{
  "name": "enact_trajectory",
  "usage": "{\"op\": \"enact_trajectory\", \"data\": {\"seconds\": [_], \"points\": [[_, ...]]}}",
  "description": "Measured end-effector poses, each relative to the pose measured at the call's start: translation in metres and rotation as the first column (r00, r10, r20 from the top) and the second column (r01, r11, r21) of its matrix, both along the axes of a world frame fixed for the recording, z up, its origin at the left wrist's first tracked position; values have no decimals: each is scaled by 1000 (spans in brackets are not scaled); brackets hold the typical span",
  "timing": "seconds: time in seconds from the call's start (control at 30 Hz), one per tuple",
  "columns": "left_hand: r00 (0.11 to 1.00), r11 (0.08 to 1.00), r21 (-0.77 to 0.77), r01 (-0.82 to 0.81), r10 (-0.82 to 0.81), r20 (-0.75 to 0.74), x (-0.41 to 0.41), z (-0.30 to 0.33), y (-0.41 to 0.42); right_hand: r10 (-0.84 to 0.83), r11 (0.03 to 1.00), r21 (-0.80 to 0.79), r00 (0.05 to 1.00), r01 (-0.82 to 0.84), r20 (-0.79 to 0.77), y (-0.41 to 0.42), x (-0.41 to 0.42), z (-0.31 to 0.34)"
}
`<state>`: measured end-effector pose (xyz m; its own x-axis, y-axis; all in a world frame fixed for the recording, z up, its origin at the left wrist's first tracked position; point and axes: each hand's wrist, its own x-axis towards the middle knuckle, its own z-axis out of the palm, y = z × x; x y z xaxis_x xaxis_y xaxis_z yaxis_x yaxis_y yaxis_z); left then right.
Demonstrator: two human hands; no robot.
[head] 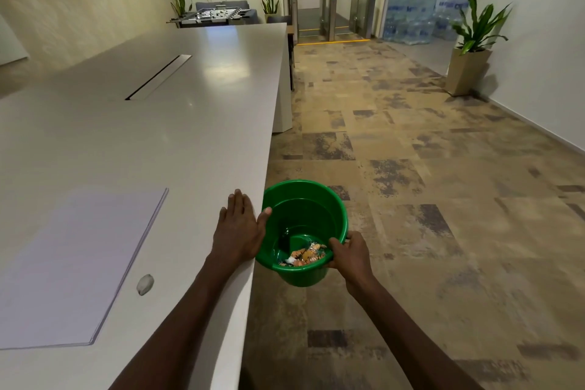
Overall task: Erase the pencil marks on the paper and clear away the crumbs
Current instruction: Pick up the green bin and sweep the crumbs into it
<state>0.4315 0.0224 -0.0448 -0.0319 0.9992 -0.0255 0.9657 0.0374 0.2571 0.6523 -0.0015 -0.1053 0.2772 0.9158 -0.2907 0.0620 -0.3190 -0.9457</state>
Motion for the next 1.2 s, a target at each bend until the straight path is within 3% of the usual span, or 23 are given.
{"op": "enact_trajectory", "data": {"seconds": [0.37,0.43,0.53,0.6,0.7,0.97,1.2], "points": [[977,979,-3,202,-201,-69,50,-2,3,-6,1000,-1,1000,6,17,1,2,1],[964,964,3,265,-265,0,53,-1,5,-7,1000,-2,1000,7,18,2,3,1],[923,948,57,313,-318,217,53,4,5,-5,1000,-4,1000,6,26,3,3,1],[911,954,137,266,-296,287,47,8,4,-5,1000,-8,1000,5,19,4,4,2],[944,964,231,131,-193,268,27,11,5,-10,1000,-9,1000,11,8,5,5,2],[972,962,141,-233,225,74,-29,-2,-6,-15,1000,-5,1000,15,-6,3,5,-2],[991,990,15,-137,137,2,-9,-1,-2,-10,1000,-2,1000,10,-22,1,6,-3]]}}
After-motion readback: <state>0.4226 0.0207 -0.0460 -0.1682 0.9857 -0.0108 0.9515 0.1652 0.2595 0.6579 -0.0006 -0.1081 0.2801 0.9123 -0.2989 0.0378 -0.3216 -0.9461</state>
